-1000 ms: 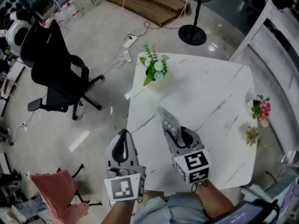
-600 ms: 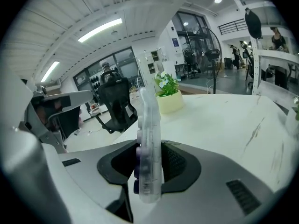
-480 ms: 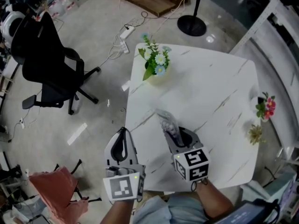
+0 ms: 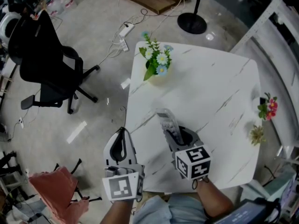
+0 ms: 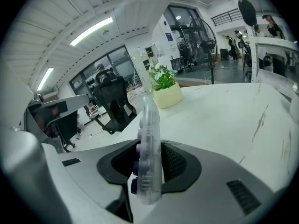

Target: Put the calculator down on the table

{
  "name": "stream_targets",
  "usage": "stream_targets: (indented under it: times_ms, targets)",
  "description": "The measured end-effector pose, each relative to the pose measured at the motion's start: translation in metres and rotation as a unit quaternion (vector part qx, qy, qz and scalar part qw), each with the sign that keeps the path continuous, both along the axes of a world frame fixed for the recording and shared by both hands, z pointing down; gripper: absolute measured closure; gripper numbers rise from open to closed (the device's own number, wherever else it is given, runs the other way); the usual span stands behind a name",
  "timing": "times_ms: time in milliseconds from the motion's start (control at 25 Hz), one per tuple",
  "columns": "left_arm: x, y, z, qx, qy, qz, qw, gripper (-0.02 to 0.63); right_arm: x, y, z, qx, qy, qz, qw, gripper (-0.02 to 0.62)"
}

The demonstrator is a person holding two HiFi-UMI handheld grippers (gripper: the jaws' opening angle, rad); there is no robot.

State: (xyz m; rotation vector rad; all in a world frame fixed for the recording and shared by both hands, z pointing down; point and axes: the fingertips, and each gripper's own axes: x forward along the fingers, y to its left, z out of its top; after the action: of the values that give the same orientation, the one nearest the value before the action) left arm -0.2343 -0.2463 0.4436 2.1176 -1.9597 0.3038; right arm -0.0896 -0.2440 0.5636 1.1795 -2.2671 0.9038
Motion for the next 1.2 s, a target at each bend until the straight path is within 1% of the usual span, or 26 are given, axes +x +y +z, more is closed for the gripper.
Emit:
stream_targets:
  times_ms: [160,320,520,760,1080,1200]
  targets:
    - [0.0,0.0,0.0,-0.004,0.003,-0.003,1.0,0.598,0.002,0.003,0.006,-0.011,0.002,0.002,1.0,0.442]
    - [0.001,0.0,0.002,-0.007,0.005,-0.002,1.0,0.598,0.003,0.003,0.005,-0.011,-0.001,0.004,1.0,0.442]
    - [-0.001,-0.01,-0.001,0.011,0.005,0.001,0.9999,0.598,0.0,0.002,0.01,-0.011,0.002,0.0,1.0,0.44]
    - [0.0,-0.005,0.014,-0.011,0.009,0.007,0.9999,0.598,0.007,0.0,0.015,-0.007,0.012,0.005,1.0,0.43]
    - [-0.002,-0.009,0.009,-0.006,0.002,0.0,1.0,0.598,0.013,-0.003,0.017,-0.004,0.022,0.013,1.0,0.408]
    - [0.0,-0.007,0.011,-0.009,0.004,0.006,0.9999,0.598,0.016,-0.004,0.018,-0.002,0.024,0.017,1.0,0.399]
